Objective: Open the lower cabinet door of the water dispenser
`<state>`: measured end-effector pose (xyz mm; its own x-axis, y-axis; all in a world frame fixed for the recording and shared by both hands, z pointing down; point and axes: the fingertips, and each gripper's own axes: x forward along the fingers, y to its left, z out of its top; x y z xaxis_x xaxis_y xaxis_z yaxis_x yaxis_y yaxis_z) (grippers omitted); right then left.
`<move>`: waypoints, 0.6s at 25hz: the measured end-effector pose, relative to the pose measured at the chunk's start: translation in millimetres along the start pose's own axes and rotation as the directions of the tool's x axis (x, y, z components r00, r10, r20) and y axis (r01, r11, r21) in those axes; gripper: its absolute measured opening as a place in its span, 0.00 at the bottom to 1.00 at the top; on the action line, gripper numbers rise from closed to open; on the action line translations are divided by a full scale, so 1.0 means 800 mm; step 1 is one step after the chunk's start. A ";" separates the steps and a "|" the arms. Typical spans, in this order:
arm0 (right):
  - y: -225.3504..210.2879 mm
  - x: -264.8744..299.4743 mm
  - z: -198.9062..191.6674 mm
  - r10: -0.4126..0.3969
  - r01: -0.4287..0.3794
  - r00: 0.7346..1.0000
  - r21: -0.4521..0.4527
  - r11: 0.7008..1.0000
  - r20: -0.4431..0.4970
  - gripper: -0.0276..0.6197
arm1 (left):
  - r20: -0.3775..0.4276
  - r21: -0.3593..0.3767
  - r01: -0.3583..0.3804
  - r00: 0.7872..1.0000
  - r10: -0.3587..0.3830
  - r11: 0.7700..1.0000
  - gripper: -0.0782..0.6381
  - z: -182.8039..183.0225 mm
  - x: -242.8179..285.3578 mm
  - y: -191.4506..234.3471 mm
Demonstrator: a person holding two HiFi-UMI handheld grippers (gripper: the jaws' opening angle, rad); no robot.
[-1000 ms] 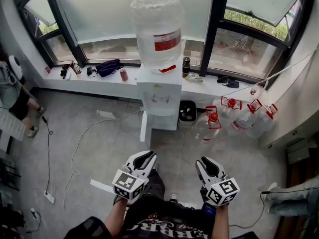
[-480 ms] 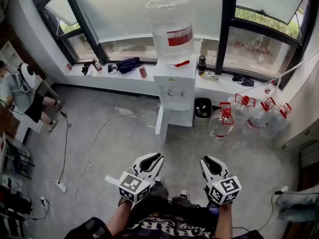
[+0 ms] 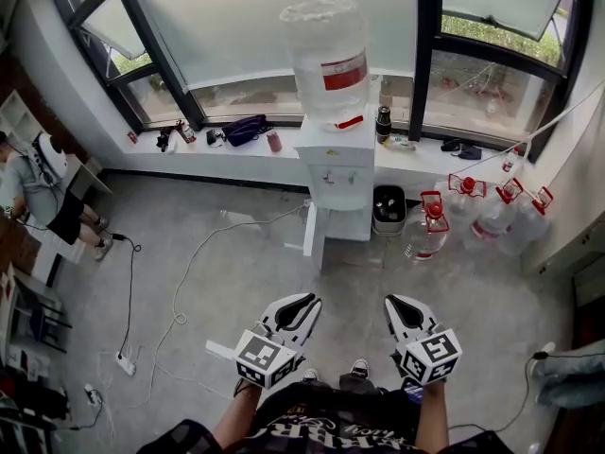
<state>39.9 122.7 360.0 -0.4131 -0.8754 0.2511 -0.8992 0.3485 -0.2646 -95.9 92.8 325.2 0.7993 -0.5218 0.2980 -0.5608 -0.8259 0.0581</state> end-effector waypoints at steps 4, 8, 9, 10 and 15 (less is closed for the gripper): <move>0.034 0.004 -0.005 -0.003 0.003 1.000 -0.023 1.000 -0.014 0.06 | 0.004 0.002 0.012 1.000 -0.012 1.000 0.18 -0.006 -0.025 0.009; 0.059 0.007 -0.012 -0.016 0.016 1.000 -0.028 0.999 -0.023 0.06 | 0.004 0.005 0.044 0.999 -0.044 0.999 0.18 -0.015 -0.043 0.009; 0.064 0.008 -0.014 -0.021 0.021 0.999 -0.032 0.999 -0.025 0.06 | 0.004 0.012 0.053 0.999 -0.053 0.999 0.18 -0.018 -0.047 0.009; 0.069 0.009 -0.015 -0.026 0.025 0.999 -0.034 0.999 -0.025 0.06 | 0.004 0.019 0.061 0.998 -0.061 0.998 0.18 -0.019 -0.050 0.009; 0.092 0.010 -0.021 -0.048 0.046 0.998 -0.047 0.998 -0.034 0.06 | 0.017 0.023 0.100 0.995 -0.100 0.995 0.18 -0.023 -0.068 0.009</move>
<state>-32.0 146.7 358.5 -0.3743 -0.8792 0.2948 -0.9231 0.3230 -0.2087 -147.1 119.0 327.0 0.8550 -0.4402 0.2743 -0.4733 -0.8785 0.0652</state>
